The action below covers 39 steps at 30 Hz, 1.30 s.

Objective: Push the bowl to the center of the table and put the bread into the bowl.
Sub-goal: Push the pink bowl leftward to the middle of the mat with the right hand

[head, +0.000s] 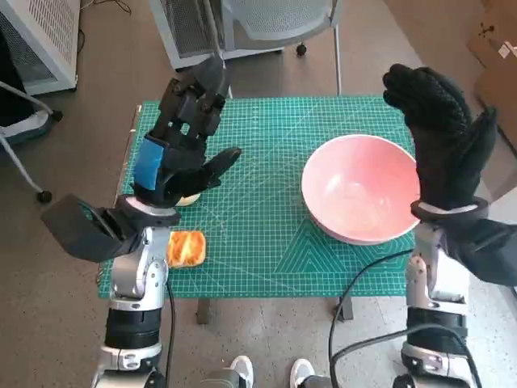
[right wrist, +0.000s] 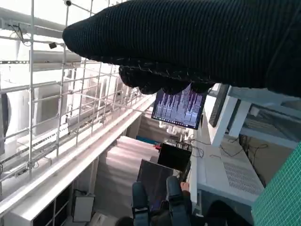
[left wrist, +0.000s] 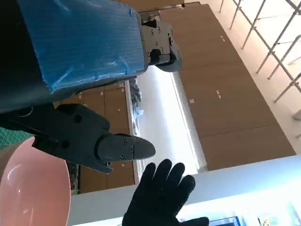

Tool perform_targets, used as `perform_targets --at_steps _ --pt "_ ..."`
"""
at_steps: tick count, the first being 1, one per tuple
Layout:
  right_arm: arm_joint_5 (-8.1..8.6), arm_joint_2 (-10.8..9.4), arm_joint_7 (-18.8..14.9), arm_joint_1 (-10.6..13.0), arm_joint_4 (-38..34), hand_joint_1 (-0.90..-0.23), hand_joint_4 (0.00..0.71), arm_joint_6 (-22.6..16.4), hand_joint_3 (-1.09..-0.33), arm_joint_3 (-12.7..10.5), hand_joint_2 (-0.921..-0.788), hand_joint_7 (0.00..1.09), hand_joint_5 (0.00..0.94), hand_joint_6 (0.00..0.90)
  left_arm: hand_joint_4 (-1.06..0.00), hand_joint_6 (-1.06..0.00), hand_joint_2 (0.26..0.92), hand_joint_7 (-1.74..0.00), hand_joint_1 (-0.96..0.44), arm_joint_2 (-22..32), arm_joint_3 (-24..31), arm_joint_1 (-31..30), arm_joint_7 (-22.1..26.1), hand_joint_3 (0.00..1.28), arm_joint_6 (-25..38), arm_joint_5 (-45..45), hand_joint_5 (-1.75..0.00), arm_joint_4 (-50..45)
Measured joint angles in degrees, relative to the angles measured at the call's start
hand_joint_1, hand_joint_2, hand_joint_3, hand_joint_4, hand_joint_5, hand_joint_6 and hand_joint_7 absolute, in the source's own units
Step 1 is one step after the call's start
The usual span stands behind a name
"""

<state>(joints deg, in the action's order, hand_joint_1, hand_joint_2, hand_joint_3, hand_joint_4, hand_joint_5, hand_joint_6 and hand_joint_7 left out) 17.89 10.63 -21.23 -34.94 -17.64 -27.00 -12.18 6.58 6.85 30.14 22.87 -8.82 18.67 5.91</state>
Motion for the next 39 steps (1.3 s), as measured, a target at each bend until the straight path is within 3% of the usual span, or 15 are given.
perform_targets --at_steps 9,13,23,31,39 --pt "0.43 3.24 -1.69 -0.47 -9.44 -0.563 0.389 -4.61 -0.644 -3.73 -0.921 0.00 0.000 0.459 -0.08 0.00 0.831 -0.61 -0.24 0.00 0.11 -0.01 0.28 0.33 -0.07 0.04 -0.01 -0.01" --pt "-0.20 4.98 -1.41 -1.36 -16.26 -0.559 0.367 -8.01 -0.653 -5.39 -0.921 0.00 0.000 0.448 -0.08 0.00 0.831 -0.61 -0.24 0.00 0.15 -0.01 0.32 0.34 -0.07 0.10 0.00 -0.01" --pt "-2.73 8.93 3.89 -5.31 -33.03 -0.540 0.340 -13.05 -0.673 -7.97 -0.921 0.00 0.000 0.426 -0.08 0.00 0.829 -0.61 -0.24 -0.20 0.21 -0.01 0.31 0.34 -0.07 0.16 0.00 0.00" --pt "-2.91 9.54 6.82 -7.08 -42.80 -0.489 0.320 -12.06 -0.696 -9.02 -0.921 0.00 0.000 0.408 -0.08 0.00 0.829 -0.58 -0.23 -0.30 0.13 -0.02 0.32 0.35 -0.07 0.16 0.00 0.00" --pt "-2.35 8.63 6.89 -8.28 -48.98 -0.496 0.302 -7.21 -0.695 -9.90 -0.921 0.00 0.004 0.407 -0.08 0.00 0.830 -0.58 -0.23 -0.30 0.11 -0.02 0.32 0.35 -0.07 0.18 0.00 0.00"
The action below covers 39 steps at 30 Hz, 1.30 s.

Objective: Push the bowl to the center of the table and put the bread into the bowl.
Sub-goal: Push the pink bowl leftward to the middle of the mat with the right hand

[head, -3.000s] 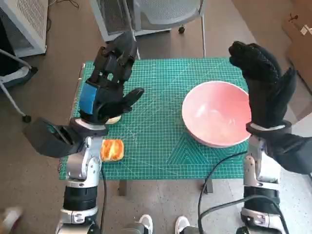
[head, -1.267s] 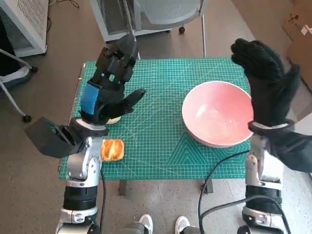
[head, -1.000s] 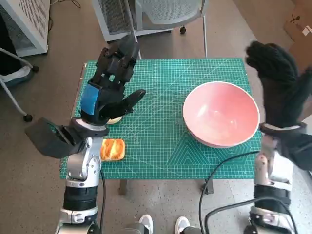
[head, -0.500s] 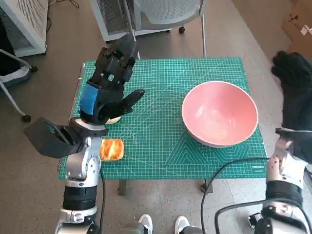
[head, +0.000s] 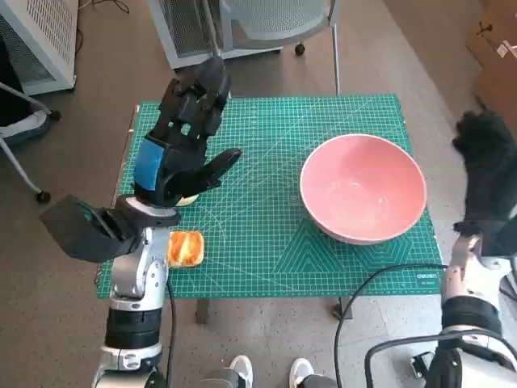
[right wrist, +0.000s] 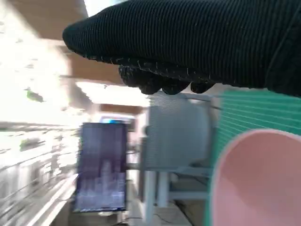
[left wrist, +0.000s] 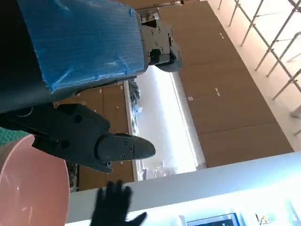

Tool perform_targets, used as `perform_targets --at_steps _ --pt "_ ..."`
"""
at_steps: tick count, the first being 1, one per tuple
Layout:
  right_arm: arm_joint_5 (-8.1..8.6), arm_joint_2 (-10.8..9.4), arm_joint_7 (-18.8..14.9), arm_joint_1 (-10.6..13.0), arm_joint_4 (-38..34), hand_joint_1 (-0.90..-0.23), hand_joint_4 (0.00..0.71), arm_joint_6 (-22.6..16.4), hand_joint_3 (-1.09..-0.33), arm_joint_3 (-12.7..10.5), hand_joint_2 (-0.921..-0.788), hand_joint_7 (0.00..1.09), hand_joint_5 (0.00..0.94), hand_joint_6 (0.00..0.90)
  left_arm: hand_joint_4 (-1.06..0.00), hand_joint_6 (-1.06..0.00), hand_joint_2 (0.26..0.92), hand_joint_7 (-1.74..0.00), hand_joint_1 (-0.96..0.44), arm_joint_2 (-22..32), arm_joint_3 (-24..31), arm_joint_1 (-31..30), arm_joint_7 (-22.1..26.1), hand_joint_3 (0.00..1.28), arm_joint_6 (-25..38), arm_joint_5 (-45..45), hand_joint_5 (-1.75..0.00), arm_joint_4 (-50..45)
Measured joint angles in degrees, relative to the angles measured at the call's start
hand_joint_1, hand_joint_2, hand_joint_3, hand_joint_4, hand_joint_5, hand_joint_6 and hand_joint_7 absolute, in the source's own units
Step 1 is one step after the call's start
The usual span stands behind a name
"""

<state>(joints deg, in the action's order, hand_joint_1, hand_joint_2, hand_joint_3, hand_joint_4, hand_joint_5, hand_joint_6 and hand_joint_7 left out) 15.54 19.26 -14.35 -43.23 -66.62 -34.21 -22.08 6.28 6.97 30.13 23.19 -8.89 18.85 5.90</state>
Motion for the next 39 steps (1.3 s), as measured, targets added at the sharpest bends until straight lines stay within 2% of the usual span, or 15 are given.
perform_targets --at_steps 5,11,17,21,31,39 --pt "-0.29 -1.37 0.88 -0.54 -2.41 -0.498 0.321 2.65 -0.700 0.32 -0.921 0.01 0.013 0.420 -0.08 0.00 0.831 -0.58 -0.23 0.00 0.01 0.00 0.03 0.35 0.01 0.06 0.00 0.00" --pt "-2.32 -3.62 2.75 -0.94 -4.79 -0.502 0.336 6.78 -0.714 2.08 -0.921 0.01 0.015 0.427 -0.08 0.00 0.832 -0.58 -0.23 0.01 0.06 -0.02 0.17 0.36 0.04 0.15 0.00 0.00" --pt "-2.90 -6.09 3.40 -1.25 -5.72 -0.493 0.331 10.24 -0.735 2.86 -0.921 0.00 0.007 0.413 -0.08 0.00 0.831 -0.57 -0.23 0.08 0.09 -0.10 0.18 0.36 0.21 0.15 0.00 -0.01" --pt "-2.74 -7.74 3.14 -1.62 -5.75 -0.492 0.305 11.84 -0.738 2.75 -0.921 0.00 0.001 0.407 -0.08 0.00 0.831 -0.57 -0.23 0.18 0.10 -0.27 0.18 0.36 0.32 0.15 0.00 -0.08" --pt "-0.94 -11.62 2.00 -4.10 -5.76 -0.499 0.282 14.62 -0.734 0.60 -0.921 0.00 0.000 0.404 -0.08 0.00 0.828 -0.57 -0.23 0.47 0.14 -1.84 -0.05 0.37 1.08 0.14 0.00 -1.37" --pt "-0.53 -13.40 1.79 -6.07 -5.76 -0.495 0.284 15.36 -0.755 0.07 -0.921 0.01 0.003 0.398 -0.08 0.00 0.826 -0.56 -0.23 0.75 0.24 -2.79 -0.65 0.38 1.44 0.13 0.00 -2.96"
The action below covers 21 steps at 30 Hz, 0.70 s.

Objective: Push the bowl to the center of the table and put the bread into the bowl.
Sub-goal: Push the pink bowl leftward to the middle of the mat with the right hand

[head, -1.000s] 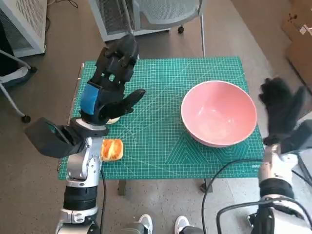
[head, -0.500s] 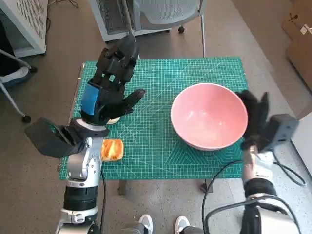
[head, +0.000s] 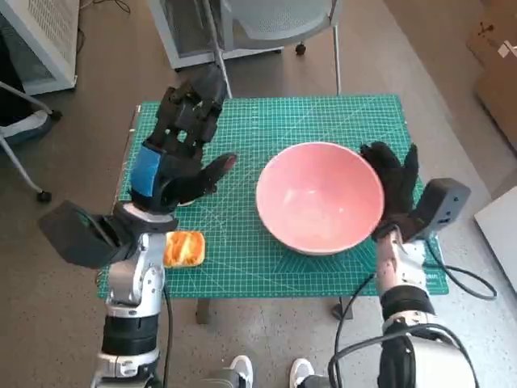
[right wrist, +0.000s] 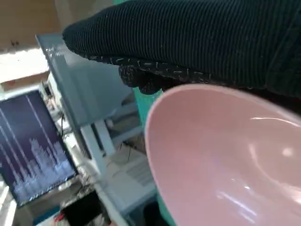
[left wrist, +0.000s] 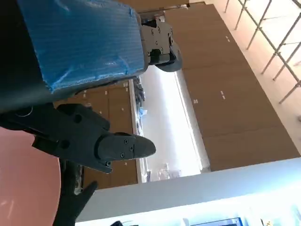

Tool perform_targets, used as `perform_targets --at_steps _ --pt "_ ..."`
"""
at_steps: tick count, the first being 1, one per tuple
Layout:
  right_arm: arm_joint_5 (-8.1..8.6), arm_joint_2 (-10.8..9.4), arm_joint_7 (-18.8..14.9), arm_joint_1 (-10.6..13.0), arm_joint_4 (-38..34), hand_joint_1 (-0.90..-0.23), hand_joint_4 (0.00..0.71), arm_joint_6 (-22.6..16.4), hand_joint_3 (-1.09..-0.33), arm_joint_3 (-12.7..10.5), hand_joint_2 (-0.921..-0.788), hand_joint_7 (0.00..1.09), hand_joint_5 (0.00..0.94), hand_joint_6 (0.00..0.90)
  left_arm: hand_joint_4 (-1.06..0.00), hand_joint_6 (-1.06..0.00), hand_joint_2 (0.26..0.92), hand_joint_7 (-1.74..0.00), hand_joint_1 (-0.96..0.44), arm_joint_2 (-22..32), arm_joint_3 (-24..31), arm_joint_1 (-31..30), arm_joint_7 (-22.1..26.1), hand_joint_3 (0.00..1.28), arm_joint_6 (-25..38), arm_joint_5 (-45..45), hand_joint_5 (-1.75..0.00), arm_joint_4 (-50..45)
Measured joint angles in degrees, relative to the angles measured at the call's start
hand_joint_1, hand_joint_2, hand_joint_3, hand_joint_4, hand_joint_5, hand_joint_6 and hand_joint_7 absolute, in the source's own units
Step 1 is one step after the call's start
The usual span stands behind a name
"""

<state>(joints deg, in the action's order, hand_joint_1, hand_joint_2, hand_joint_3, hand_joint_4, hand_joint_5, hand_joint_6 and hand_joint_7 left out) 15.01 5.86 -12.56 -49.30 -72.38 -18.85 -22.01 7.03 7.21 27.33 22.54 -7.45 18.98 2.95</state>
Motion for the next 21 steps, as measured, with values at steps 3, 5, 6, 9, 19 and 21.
perform_targets --at_steps 3,5,6,9,19,21 --pt "-0.01 -0.44 0.01 -0.89 0.00 -0.493 0.285 0.42 -0.765 0.02 -0.921 0.01 0.004 0.401 -0.08 0.00 0.825 -0.56 -0.23 0.09 0.10 -0.38 -0.29 0.38 0.01 0.00 0.00 -0.38" --pt "-0.01 -0.69 0.01 -1.52 0.00 -0.491 0.285 0.64 -0.769 0.04 -0.921 0.01 0.003 0.401 -0.08 0.00 0.824 -0.56 -0.23 0.11 0.13 -0.65 -0.39 0.38 0.04 0.00 0.00 -0.56" --pt "0.00 -0.83 0.01 -1.85 0.01 -0.488 0.286 0.79 -0.771 0.03 -0.921 0.01 0.003 0.402 -0.08 0.00 0.824 -0.56 -0.23 0.11 0.14 -0.79 -0.46 0.38 0.09 0.00 0.00 -0.69" --pt "0.00 -1.33 0.02 -2.78 0.01 -0.480 0.289 1.35 -0.776 0.02 -0.921 0.01 0.005 0.405 -0.07 0.00 0.823 -0.56 -0.23 0.11 0.23 -1.08 -0.85 0.38 0.22 0.00 0.00 -1.06" --pt "-0.15 -3.00 0.03 -4.78 0.00 -0.465 0.300 1.98 -0.772 0.50 -0.921 0.01 0.008 0.406 -0.07 0.00 0.820 -0.57 -0.23 0.02 0.23 -1.53 -1.95 0.39 0.28 -0.05 0.00 -1.40" --pt "-0.32 -3.02 0.02 -4.93 0.00 -0.460 0.301 1.98 -0.772 0.72 -0.921 0.01 0.008 0.406 -0.07 0.00 0.820 -0.57 -0.23 0.02 0.23 -1.67 -2.10 0.39 0.30 -0.05 0.00 -1.47"
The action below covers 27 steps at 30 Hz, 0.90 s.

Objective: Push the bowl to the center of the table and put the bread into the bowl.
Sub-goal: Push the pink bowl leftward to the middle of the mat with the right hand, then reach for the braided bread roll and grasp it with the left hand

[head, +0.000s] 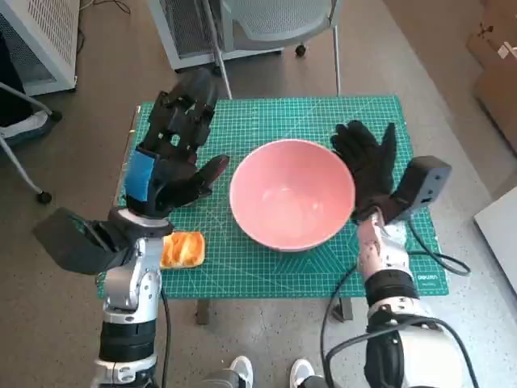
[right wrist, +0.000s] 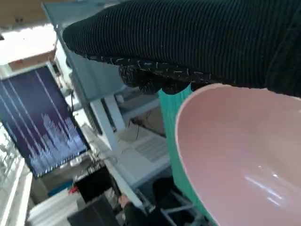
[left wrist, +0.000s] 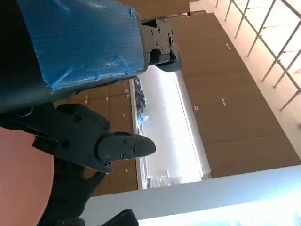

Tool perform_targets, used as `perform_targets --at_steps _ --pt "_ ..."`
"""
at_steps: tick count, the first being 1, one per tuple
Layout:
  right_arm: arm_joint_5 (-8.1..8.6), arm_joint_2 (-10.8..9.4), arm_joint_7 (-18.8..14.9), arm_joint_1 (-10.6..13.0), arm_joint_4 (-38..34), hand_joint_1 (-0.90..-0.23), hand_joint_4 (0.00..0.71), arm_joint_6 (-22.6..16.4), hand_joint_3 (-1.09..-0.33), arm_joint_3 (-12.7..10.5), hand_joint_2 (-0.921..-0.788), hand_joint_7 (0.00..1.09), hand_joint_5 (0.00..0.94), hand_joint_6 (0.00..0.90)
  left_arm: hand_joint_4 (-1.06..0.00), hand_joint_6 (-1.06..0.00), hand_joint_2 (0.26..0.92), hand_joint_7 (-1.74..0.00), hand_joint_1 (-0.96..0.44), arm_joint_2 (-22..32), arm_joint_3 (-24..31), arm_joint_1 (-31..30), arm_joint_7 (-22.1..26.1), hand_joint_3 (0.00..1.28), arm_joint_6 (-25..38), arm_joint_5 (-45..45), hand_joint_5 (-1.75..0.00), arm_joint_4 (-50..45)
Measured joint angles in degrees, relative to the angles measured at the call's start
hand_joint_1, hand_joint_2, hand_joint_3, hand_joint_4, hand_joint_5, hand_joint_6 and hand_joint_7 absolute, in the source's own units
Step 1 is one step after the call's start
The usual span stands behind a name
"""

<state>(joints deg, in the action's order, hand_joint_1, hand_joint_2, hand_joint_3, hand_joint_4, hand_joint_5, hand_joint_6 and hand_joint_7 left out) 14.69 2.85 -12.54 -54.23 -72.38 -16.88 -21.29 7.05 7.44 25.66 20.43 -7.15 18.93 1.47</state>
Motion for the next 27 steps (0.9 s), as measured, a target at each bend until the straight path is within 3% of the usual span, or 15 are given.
perform_targets --at_steps 6,14,21,27 --pt "-0.41 0.59 -0.55 -0.18 0.03 -0.459 0.298 -0.01 -0.768 0.30 -0.921 0.01 0.005 0.409 -0.07 0.00 0.819 -0.57 -0.23 0.03 0.06 -0.13 -0.33 0.39 0.13 0.03 0.00 -0.09" --pt "-0.20 3.54 -3.40 -0.19 1.49 -0.483 0.273 -1.58 -0.761 -0.10 -0.921 0.00 0.000 0.385 -0.07 0.00 0.818 -0.59 -0.24 0.20 0.69 -0.64 -0.43 0.39 0.53 0.19 0.00 -0.75" --pt "1.92 6.29 -8.95 -0.14 6.33 -0.500 0.254 -9.02 -0.757 -1.37 -0.921 0.00 0.003 0.352 -0.08 0.00 0.817 -0.61 -0.24 0.54 1.62 -1.02 -0.91 0.39 0.53 0.17 0.00 -1.12" --pt "3.16 6.64 -12.12 1.42 14.54 -0.515 0.263 -15.81 -0.732 -0.97 -0.921 0.00 0.007 0.331 -0.09 0.00 0.815 -0.61 -0.25 1.70 2.18 -1.21 -0.97 0.39 0.51 0.12 -0.01 -1.77"
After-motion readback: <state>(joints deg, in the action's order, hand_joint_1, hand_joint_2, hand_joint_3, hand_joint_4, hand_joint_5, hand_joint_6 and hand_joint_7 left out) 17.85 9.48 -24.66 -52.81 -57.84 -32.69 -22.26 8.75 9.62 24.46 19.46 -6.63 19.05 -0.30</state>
